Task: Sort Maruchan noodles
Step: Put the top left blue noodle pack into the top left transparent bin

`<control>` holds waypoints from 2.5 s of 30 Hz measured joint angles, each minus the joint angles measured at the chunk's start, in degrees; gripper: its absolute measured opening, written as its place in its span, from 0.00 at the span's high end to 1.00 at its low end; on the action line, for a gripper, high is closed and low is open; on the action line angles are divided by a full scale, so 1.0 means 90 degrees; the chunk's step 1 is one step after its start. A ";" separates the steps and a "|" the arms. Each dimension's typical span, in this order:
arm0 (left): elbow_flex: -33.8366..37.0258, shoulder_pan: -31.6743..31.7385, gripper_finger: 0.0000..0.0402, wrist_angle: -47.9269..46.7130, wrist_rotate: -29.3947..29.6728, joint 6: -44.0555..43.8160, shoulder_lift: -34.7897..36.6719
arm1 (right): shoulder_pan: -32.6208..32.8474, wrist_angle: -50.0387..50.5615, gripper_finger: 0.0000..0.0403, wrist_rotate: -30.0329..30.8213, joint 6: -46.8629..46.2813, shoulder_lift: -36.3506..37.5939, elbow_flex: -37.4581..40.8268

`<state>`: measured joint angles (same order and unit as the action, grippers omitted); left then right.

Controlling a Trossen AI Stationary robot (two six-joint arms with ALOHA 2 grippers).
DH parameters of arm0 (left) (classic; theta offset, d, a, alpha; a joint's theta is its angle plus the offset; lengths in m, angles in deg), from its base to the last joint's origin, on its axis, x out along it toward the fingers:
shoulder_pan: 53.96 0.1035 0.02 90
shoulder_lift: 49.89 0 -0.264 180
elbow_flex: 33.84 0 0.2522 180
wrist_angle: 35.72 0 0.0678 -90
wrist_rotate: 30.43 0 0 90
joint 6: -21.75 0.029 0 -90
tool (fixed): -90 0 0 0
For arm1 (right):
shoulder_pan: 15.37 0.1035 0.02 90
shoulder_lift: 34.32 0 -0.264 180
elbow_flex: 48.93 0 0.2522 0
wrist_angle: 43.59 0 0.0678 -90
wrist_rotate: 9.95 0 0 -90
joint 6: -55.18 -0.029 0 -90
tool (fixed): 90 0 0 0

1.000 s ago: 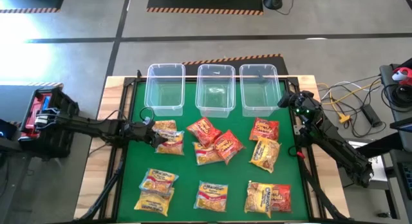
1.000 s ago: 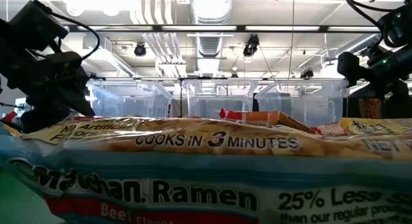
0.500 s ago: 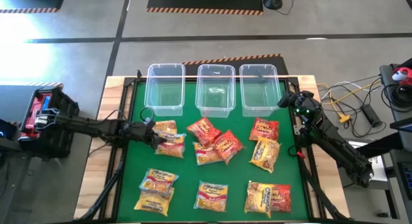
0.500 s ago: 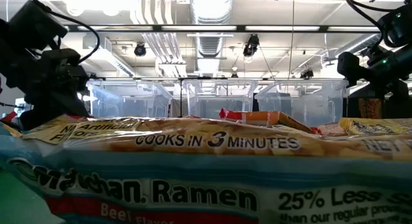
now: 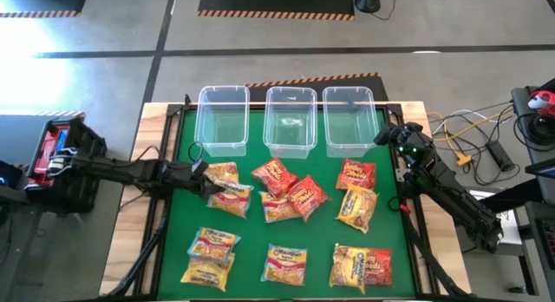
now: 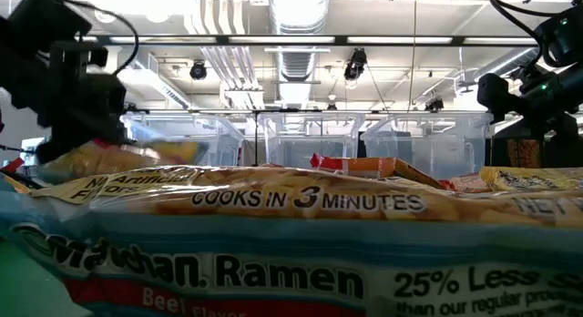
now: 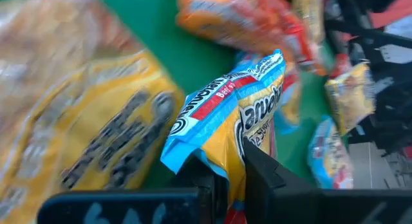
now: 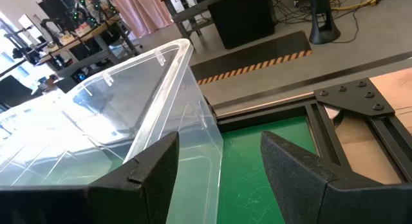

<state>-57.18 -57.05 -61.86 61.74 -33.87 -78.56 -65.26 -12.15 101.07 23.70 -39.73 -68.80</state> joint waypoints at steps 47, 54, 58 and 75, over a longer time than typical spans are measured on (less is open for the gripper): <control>-0.3229 0.6344 0.95 0.1231 -0.0892 0.5288 -0.2889 | 0.0000 0.0002 0.48 0.0000 0.0000 0.0002 0.0000; -0.3222 0.7048 0.92 0.1668 -0.1574 0.5626 -0.3416 | -0.0002 0.0002 0.48 0.0000 0.0000 0.0001 0.0000; -0.3216 0.7304 0.91 0.1821 -0.1639 0.5807 -0.3480 | -0.0002 0.0000 0.48 0.0000 0.0000 0.0002 0.0000; -0.3124 0.7606 0.91 0.2374 -0.2691 0.6013 -0.4487 | -0.0001 0.0002 0.48 0.0000 0.0000 0.0001 0.0000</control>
<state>-85.30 11.40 -40.50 37.52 20.25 -118.95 -65.27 -12.14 101.07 23.70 -39.72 -68.80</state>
